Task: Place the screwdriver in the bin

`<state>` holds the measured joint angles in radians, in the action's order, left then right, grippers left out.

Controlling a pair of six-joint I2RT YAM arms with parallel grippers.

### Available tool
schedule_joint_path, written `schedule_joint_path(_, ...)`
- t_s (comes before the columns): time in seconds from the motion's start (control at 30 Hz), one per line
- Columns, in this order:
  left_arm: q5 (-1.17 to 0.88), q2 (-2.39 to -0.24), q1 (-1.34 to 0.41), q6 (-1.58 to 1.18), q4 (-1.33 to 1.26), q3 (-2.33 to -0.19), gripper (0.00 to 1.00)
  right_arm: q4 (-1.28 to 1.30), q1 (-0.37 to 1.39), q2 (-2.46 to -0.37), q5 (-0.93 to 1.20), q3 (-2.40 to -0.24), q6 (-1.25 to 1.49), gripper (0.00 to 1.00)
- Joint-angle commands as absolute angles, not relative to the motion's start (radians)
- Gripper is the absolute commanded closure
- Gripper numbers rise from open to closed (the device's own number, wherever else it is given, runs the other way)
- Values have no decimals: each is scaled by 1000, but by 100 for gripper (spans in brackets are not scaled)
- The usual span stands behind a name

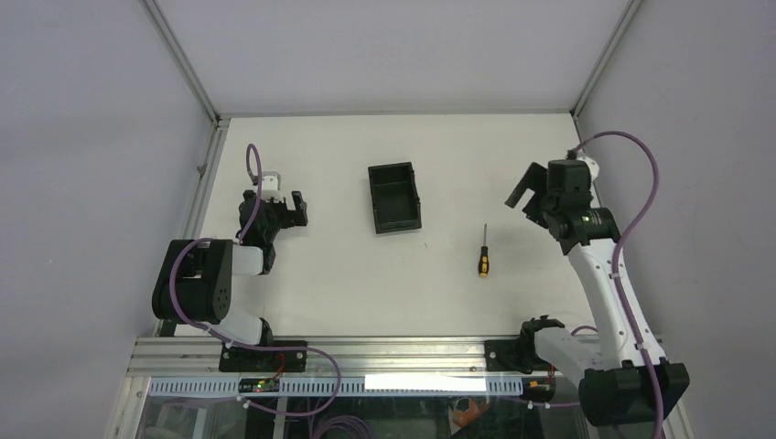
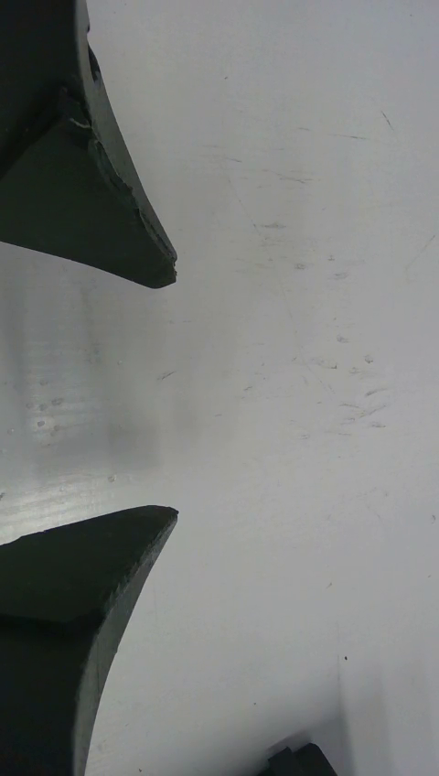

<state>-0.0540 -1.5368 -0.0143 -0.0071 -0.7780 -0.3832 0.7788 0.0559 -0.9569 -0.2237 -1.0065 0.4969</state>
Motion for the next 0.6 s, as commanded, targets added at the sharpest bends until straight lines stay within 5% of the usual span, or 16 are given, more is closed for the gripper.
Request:
schedule_joint_path(0.0, -63, -1508, -25, -15, -808, -380, 1, 906, 202, -1072, -194, -1058, 463, 1)
schedule_joint_path(0.27, -63, -1507, -26, -15, -808, -380, 1, 865, 314, -1321, -172, -975, 517, 1)
schedule_joint_path(0.57, -63, -1508, -26, -15, -809, -380, 1, 727, 320, -1502, -107, -847, 537, 15)
